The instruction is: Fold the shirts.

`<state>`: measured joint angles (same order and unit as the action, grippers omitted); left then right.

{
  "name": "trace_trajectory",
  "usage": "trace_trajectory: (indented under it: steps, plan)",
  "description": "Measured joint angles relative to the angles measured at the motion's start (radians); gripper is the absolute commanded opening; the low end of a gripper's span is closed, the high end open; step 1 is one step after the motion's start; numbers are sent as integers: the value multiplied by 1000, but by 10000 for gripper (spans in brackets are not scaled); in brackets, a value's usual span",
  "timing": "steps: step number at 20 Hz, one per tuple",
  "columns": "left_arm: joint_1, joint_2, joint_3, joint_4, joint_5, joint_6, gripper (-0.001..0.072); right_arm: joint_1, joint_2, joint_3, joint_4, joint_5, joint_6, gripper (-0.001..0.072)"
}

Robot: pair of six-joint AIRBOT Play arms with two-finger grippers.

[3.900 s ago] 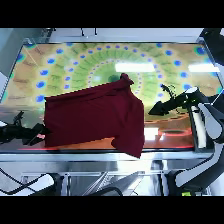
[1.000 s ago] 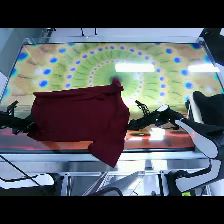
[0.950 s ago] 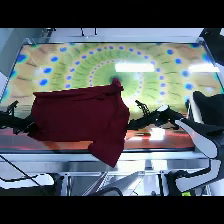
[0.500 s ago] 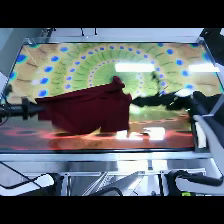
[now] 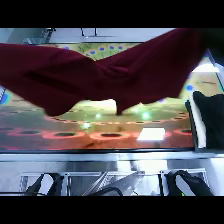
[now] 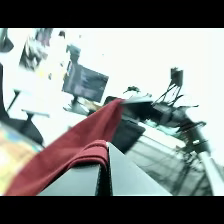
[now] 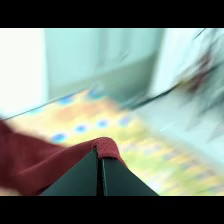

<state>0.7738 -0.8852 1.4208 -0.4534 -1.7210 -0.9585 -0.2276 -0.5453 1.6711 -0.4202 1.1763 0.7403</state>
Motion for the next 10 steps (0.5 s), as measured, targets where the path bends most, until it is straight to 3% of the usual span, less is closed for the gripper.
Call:
trace_trajectory:
  steps: [3,10]
  plan:
    - [24,25,-11,31,7,-10,13,-66,-14,84,-51,-6,4,14]
    - [-221,-209,-195,523,187,-13,14,-96,-370,21,-16,100,15,13]
